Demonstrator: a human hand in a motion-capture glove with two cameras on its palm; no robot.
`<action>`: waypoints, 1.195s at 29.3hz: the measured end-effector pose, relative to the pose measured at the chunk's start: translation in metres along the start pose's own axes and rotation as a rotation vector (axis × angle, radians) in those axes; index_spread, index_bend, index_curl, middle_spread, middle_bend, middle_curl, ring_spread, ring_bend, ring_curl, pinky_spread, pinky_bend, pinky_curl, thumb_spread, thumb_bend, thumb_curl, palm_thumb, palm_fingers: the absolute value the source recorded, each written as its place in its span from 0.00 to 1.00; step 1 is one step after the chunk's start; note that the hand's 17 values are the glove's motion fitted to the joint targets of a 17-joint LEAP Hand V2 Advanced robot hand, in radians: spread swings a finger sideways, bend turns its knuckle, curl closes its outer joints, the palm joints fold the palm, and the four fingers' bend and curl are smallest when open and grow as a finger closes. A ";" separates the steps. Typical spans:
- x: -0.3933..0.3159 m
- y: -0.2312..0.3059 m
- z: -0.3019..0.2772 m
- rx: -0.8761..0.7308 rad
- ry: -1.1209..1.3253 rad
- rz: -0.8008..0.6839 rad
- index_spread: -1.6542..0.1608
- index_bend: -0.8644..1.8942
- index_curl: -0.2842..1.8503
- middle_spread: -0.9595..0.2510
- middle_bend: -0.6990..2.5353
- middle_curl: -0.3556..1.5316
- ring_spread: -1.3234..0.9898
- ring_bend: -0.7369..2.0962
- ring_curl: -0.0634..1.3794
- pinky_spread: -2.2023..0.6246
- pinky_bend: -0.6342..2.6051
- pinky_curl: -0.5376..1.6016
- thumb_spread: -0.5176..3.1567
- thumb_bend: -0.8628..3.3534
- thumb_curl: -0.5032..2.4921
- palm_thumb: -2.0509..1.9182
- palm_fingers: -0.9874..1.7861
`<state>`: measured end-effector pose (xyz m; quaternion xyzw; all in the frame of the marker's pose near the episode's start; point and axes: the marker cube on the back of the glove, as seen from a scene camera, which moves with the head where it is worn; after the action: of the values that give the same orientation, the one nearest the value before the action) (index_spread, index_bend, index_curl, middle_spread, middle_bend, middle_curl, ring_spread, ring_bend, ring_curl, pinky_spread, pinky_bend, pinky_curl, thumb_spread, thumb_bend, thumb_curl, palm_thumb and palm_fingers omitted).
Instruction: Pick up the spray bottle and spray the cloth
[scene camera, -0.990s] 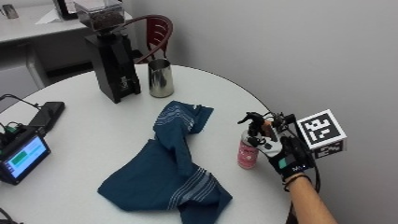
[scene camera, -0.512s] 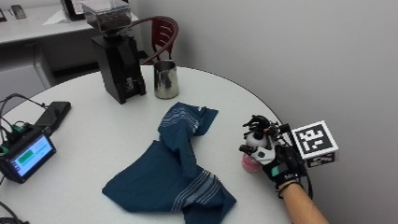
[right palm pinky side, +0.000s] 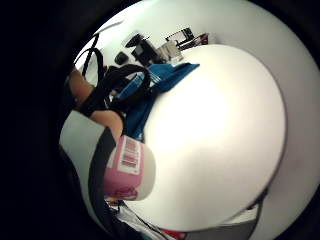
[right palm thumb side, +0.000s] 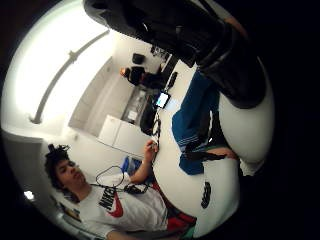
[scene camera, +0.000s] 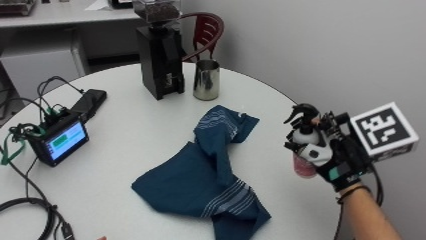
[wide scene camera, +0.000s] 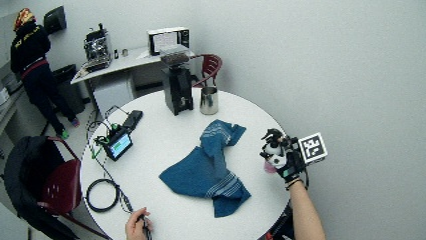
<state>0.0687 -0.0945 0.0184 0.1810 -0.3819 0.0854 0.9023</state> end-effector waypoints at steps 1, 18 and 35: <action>-0.013 -0.007 -0.010 -0.041 0.020 -0.020 0.76 0.33 0.22 0.72 0.32 0.42 0.52 0.46 0.34 0.79 0.32 0.42 0.35 0.21 0.33 0.77 0.75; -0.008 -0.017 0.041 -0.459 0.324 0.196 0.75 0.34 0.22 0.72 0.33 0.44 0.53 0.47 0.35 0.77 0.33 0.43 0.33 0.20 0.36 0.77 0.75; -0.004 -0.021 0.059 -0.519 0.366 0.227 0.75 0.34 0.22 0.72 0.32 0.44 0.53 0.48 0.35 0.77 0.33 0.43 0.33 0.20 0.37 0.77 0.75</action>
<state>0.0331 -0.1366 0.0478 -0.1165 -0.2403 0.1163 0.9566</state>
